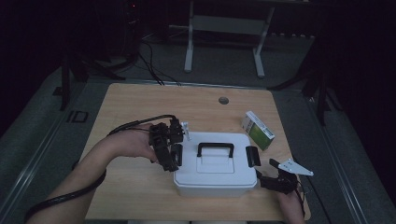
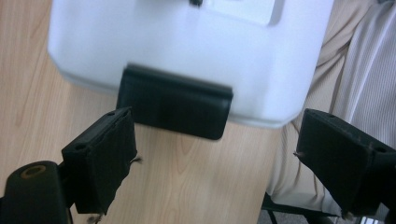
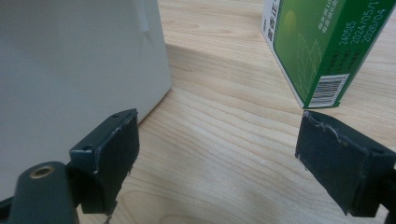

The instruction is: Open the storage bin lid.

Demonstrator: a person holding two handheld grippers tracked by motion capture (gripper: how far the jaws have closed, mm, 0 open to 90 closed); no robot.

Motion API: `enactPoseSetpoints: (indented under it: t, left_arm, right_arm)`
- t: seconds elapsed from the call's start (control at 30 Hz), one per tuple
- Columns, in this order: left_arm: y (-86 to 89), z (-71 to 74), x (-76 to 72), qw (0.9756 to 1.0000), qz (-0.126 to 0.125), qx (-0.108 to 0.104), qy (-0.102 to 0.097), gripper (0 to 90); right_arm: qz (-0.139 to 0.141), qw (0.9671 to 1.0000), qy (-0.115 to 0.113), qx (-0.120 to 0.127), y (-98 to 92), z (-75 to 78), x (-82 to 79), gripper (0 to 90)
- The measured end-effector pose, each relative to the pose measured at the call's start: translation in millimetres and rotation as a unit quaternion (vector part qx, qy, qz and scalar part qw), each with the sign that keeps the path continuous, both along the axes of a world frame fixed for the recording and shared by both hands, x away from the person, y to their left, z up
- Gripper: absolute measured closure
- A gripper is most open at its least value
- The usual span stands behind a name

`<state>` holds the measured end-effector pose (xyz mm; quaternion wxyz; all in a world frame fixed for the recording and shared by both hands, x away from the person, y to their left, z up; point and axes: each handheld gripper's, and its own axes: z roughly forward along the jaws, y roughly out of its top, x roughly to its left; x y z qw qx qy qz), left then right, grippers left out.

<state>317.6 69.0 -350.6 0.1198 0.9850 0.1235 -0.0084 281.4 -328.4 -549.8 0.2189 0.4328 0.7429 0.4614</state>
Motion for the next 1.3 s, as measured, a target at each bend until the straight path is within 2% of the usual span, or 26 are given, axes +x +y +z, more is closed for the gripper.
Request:
enactPoseSetpoints:
  t: [0.17,0.23,0.57,0.83,0.9,1.07,1.3]
  left_arm:
    - [-10.6,0.8,2.8,0.9999,-0.011,-0.001,0.0,12.3]
    - [-19.0,-0.3,4.5,0.9997,-0.023,0.005,0.001,12.3]
    - [-38.1,-0.4,15.1,0.9992,-0.039,0.011,-0.008,13.4]
    - [-50.2,1.6,23.8,0.9988,-0.046,0.012,-0.008,13.5]
    - [-52.1,2.0,26.5,0.9988,-0.049,0.01,-0.003,13.5]
    - [-58.8,0.6,33.1,0.9985,-0.053,0.013,-0.01,14.5]
    - [-71.8,-0.1,34.8,0.9975,-0.067,0.018,-0.012,14.6]
  right_arm:
    - [0.0,1.0,0.0,0.0,-0.3,-0.4,-0.2,13.3]
    - [0.001,1.0,0.0,-0.001,-0.2,-0.4,-0.2,13.3]
    - [0.004,1.0,0.001,0.002,-0.8,-0.6,-0.3,13.3]
    - [0.006,1.0,0.001,0.003,-0.8,-0.6,-0.4,13.3]
    - [0.007,1.0,0.001,0.002,-0.8,-0.7,-0.4,13.3]
    - [0.007,1.0,0.002,0.005,-1.3,-0.9,-0.5,13.3]
    - [0.006,1.0,0.003,0.006,-2.2,-1.1,-0.6,13.3]
